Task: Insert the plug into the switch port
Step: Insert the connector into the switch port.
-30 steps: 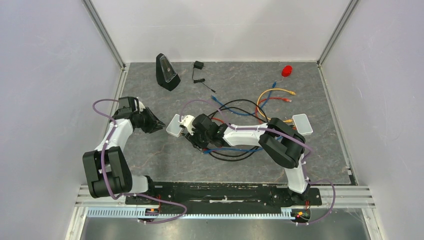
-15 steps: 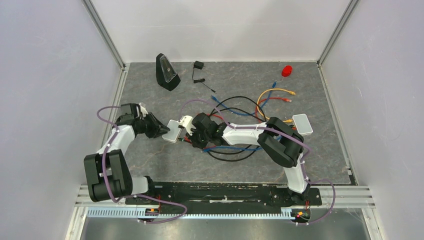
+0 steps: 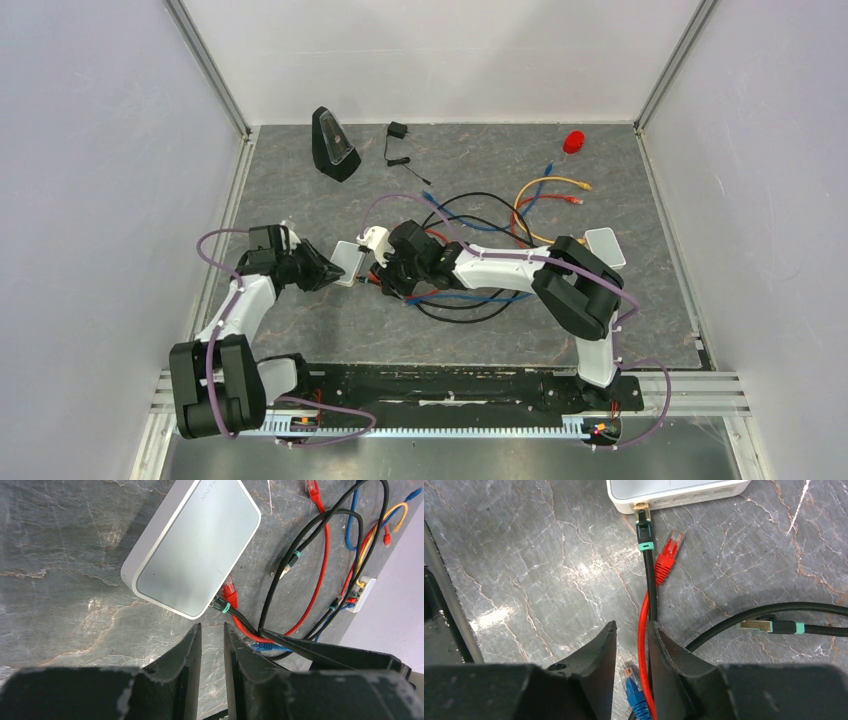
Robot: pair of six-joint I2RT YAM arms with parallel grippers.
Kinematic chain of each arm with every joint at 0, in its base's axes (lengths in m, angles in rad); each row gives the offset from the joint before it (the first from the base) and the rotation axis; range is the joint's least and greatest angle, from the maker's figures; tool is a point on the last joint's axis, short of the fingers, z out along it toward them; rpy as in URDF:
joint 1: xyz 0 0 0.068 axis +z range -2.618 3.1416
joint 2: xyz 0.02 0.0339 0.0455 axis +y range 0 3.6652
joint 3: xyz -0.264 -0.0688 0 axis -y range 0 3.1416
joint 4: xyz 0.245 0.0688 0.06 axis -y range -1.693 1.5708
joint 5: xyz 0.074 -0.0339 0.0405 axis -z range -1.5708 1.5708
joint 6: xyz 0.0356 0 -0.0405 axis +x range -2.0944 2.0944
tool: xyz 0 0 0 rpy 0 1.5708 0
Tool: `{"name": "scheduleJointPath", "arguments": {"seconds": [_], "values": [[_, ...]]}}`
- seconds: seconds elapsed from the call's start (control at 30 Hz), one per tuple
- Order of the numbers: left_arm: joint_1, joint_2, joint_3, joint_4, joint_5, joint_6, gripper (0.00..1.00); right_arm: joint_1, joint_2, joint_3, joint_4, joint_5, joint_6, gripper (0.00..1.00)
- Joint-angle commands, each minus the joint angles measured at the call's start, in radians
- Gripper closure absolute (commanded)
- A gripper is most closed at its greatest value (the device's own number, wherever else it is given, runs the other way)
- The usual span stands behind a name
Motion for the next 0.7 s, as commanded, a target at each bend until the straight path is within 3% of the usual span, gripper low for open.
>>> {"name": "scheduleJointPath", "arguments": {"seconds": [0.0,0.67], "values": [[-0.018,-0.018,-0.009,0.039,-0.050,-0.043,0.71,0.006,-0.025,-0.008,0.046,-0.044,0.036,0.69],[-0.056,0.052,-0.065,0.183,-0.055,-0.104,0.72,0.007,0.098,0.042,0.046,-0.008,0.039,0.69]]}}
